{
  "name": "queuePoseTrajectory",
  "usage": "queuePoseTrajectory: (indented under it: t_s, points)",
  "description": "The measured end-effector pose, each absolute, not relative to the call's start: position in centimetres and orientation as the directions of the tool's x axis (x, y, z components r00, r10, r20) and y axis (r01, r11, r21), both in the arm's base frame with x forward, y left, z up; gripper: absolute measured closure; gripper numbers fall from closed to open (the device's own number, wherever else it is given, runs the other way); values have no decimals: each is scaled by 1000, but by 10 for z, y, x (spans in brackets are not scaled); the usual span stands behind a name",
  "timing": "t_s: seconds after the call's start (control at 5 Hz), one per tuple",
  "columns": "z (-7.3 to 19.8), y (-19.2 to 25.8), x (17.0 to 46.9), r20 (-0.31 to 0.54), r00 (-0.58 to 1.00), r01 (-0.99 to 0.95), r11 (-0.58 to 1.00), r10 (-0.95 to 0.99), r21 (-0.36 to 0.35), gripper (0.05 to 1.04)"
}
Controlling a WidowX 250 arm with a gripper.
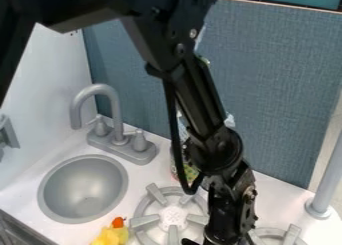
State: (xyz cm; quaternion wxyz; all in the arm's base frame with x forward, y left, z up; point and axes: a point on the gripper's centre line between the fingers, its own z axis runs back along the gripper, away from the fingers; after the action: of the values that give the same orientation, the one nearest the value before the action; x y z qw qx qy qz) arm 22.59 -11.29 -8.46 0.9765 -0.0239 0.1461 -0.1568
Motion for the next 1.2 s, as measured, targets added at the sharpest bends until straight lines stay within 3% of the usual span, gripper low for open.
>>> queuePoseTrajectory:
  t_s: [0.2, 0.6, 0.8, 1.0, 1.2]
  points:
    - [-85, -108, 231, -272, 914, 290, 953, -301, -83, 133]
    - [-92, -107, 236, -282, 907, 302, 949, -314, -88, 711]
    - [-91, -108, 238, -286, 902, 311, 946, -323, -86, 914]
    - [-88, -112, 237, -295, 887, 349, 934, -355, -75, 982]
    - [-78, -123, 239, -301, 873, 392, 919, -385, -39, 987]
